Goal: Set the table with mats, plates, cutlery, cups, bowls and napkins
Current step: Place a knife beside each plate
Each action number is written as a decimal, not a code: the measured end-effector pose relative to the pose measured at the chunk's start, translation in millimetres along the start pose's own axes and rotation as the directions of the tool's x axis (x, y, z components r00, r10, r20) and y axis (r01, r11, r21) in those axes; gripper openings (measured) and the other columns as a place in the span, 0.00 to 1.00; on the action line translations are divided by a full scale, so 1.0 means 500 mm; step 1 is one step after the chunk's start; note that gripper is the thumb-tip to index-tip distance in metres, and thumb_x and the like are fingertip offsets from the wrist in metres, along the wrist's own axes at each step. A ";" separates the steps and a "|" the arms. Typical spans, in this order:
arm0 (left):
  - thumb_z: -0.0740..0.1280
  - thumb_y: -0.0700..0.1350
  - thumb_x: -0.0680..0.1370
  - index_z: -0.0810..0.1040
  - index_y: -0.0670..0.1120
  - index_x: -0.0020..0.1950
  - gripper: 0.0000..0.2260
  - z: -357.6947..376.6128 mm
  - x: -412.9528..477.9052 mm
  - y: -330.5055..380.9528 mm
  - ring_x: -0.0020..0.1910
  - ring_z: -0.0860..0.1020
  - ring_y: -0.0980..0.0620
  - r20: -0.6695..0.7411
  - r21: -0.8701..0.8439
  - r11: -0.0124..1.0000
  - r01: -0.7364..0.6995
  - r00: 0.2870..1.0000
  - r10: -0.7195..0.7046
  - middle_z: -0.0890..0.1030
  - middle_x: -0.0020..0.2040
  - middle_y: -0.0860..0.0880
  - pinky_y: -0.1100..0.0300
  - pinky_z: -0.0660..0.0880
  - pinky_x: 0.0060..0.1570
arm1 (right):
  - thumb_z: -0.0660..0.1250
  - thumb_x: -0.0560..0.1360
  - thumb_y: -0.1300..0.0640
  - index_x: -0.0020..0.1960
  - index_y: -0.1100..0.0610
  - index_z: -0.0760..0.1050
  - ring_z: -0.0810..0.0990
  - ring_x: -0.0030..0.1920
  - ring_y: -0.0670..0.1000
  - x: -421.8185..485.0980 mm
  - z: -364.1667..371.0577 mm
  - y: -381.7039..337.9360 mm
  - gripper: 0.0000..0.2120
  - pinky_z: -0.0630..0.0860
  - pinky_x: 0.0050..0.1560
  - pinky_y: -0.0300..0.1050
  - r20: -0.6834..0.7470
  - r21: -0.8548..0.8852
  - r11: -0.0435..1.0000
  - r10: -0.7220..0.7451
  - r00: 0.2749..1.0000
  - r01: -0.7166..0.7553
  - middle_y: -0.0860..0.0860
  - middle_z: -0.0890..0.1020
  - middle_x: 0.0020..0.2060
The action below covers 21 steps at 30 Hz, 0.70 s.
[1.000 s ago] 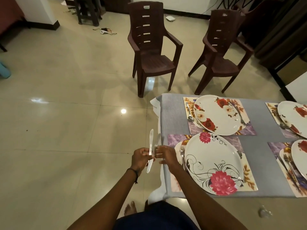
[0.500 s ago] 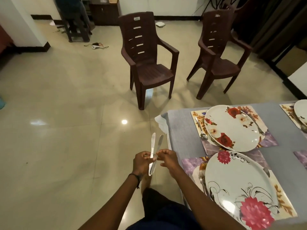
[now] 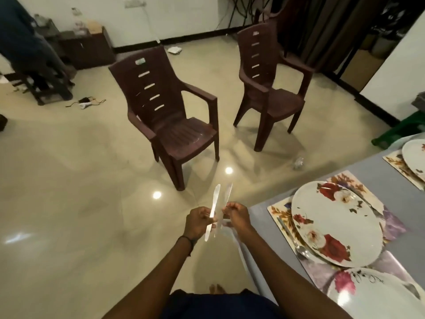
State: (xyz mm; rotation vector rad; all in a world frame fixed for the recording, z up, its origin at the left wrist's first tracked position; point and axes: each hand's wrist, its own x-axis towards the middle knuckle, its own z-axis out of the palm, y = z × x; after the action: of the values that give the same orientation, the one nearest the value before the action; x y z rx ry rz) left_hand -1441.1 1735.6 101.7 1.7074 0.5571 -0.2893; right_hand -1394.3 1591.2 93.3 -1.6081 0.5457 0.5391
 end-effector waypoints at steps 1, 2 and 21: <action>0.77 0.35 0.66 0.81 0.37 0.44 0.10 -0.011 0.036 0.014 0.35 0.84 0.42 0.009 0.014 1.000 -0.009 1.000 0.008 0.84 0.40 0.39 0.53 0.81 0.36 | 0.65 0.76 0.65 0.48 0.58 0.80 0.84 0.40 0.55 0.022 0.007 -0.024 0.06 0.83 0.39 0.48 -0.035 0.032 0.999 0.014 0.999 -0.013 0.54 0.85 0.41; 0.78 0.39 0.64 0.82 0.40 0.43 0.10 -0.020 0.070 0.026 0.37 0.84 0.41 0.022 0.026 0.999 -0.021 1.000 0.020 0.85 0.40 0.40 0.50 0.81 0.39 | 0.64 0.77 0.65 0.48 0.58 0.80 0.83 0.39 0.55 0.044 0.013 -0.046 0.07 0.82 0.38 0.46 -0.066 0.060 0.998 0.025 0.998 -0.021 0.54 0.84 0.40; 0.59 0.33 0.77 0.78 0.39 0.48 0.08 -0.031 0.696 0.346 0.30 0.74 0.52 0.537 0.218 0.971 -0.100 0.843 -0.033 0.80 0.37 0.44 0.66 0.66 0.27 | 0.64 0.78 0.65 0.51 0.60 0.78 0.84 0.42 0.54 0.415 0.107 -0.326 0.06 0.78 0.40 0.49 -0.485 0.533 0.845 0.262 0.834 0.045 0.56 0.85 0.45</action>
State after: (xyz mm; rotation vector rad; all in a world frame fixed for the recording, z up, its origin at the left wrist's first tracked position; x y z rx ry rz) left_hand -1057.9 1799.5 84.1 1.7585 0.0714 -0.8108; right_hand -1132.3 1652.2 82.8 -1.1761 1.1225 -0.0208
